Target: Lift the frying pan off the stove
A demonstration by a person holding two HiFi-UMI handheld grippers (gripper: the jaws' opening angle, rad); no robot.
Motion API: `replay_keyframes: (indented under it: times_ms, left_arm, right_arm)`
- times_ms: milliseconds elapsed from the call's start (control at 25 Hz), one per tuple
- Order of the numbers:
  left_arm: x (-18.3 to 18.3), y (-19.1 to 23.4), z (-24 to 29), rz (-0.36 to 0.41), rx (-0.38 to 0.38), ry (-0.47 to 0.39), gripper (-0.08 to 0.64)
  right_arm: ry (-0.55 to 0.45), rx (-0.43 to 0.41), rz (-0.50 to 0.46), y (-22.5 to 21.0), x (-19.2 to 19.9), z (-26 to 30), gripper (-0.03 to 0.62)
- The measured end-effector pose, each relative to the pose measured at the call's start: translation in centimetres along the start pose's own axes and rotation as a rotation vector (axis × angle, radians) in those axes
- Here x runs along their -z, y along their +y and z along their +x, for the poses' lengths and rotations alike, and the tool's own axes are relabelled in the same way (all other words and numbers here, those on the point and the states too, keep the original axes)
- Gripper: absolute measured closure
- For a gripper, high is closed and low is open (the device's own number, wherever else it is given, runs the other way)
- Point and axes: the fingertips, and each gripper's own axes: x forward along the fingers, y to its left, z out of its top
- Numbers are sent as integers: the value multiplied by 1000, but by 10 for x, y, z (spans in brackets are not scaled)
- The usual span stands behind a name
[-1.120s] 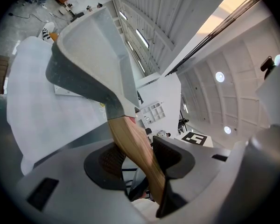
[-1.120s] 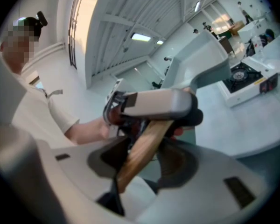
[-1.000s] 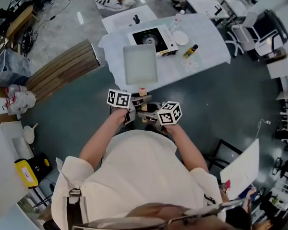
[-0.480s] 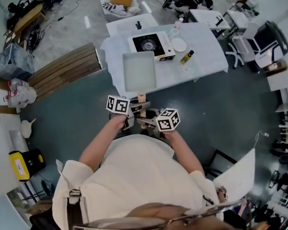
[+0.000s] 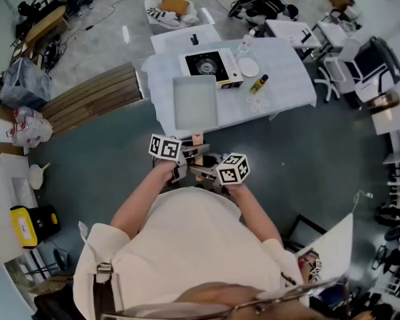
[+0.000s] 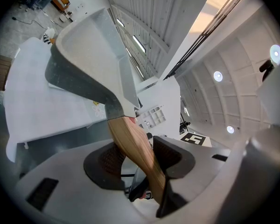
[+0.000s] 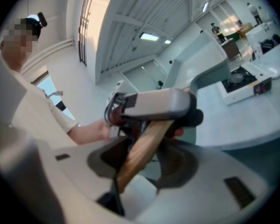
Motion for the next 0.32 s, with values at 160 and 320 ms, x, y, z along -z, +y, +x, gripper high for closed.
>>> replay_keyframes:
  times_ms: [160, 320]
  left_arm:
    - [-1, -3, 0, 7, 0, -1, 351]
    - [-1, -3, 0, 12, -1, -1, 351]
  right_arm:
    - [0, 0, -6, 1, -1, -1, 383]
    - [0, 3, -9, 2, -2, -1, 382]
